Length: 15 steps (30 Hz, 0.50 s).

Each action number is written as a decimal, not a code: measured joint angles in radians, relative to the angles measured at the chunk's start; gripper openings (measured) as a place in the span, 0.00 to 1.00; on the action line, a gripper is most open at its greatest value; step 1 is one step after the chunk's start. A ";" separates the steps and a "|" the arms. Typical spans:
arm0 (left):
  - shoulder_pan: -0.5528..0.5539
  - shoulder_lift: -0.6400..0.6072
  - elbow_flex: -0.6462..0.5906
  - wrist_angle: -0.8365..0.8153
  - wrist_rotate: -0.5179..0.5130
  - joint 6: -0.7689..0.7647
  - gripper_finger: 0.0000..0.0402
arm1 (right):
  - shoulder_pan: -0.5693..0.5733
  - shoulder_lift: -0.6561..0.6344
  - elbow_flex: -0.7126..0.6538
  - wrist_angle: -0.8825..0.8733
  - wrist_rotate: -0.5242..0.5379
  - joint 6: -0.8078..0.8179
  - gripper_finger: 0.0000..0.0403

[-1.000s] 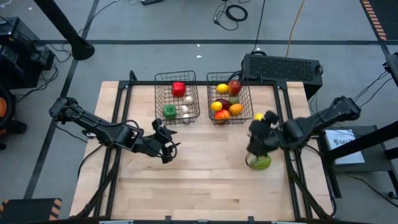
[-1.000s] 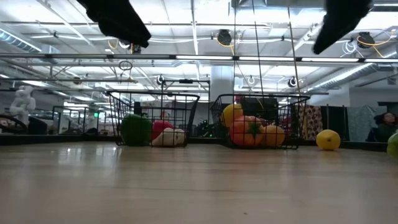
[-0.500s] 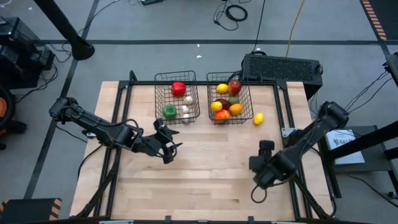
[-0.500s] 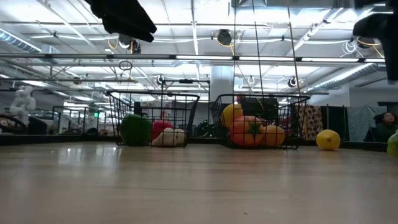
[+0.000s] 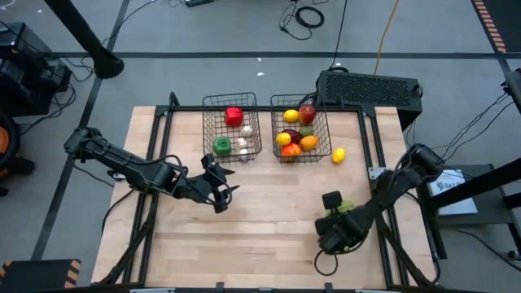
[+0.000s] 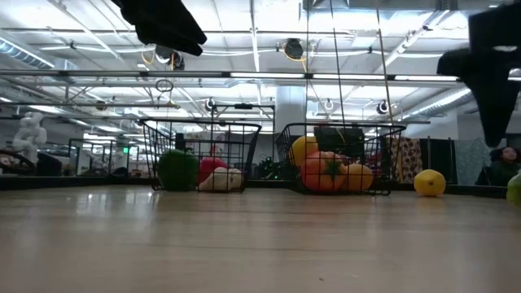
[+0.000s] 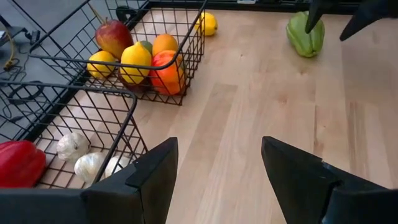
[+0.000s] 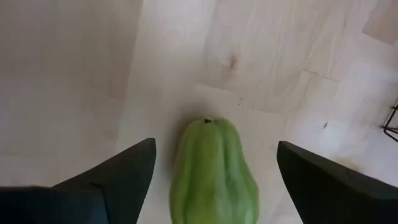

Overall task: Sort produce into baskets
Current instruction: Put the green chayote into the left wire basket

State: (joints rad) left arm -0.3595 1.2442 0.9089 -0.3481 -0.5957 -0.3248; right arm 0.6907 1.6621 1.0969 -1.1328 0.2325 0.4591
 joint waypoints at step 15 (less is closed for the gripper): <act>-0.001 0.000 0.000 0.000 0.042 0.000 0.59 | -0.068 0.176 0.000 -0.013 -0.076 -0.095 0.78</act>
State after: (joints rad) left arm -0.3603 1.2442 0.9089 -0.3485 -0.5533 -0.3252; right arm 0.6223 1.8379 1.0969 -1.1456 0.1568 0.3643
